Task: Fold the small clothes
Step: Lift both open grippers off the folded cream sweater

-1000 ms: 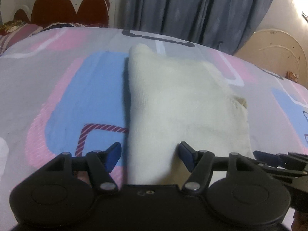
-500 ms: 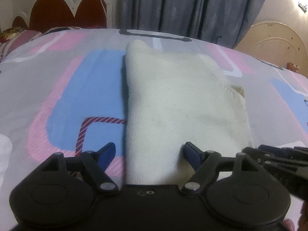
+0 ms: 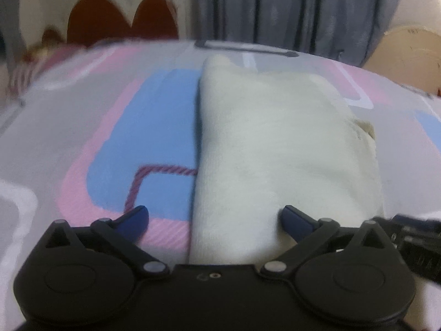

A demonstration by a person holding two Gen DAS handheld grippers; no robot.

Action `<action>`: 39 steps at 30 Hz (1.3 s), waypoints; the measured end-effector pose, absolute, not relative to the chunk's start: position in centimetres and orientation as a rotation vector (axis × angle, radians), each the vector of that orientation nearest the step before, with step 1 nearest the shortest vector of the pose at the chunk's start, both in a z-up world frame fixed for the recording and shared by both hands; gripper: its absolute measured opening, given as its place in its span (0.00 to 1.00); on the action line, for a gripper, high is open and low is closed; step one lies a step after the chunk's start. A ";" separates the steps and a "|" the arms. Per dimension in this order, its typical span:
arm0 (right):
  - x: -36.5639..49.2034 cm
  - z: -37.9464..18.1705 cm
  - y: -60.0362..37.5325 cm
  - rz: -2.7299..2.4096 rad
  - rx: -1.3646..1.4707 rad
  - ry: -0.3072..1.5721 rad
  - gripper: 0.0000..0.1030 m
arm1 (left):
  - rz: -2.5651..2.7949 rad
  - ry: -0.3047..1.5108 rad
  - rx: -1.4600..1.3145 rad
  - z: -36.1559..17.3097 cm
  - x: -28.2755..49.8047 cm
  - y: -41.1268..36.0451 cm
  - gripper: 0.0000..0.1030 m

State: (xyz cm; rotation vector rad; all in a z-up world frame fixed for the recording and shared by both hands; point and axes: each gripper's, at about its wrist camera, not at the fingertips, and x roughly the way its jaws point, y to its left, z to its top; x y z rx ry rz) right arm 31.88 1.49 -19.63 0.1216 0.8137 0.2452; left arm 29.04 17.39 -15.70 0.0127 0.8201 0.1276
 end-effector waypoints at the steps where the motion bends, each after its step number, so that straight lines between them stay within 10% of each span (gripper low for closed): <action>1: 31.9 -19.7 1.3 0.244 0.131 0.815 0.37 | 0.130 0.801 0.047 -15.7 28.8 17.0 1.00; 39: 29.9 -16.2 -0.2 0.304 0.181 0.869 0.55 | 0.145 0.943 -0.005 -12.4 27.4 16.0 0.98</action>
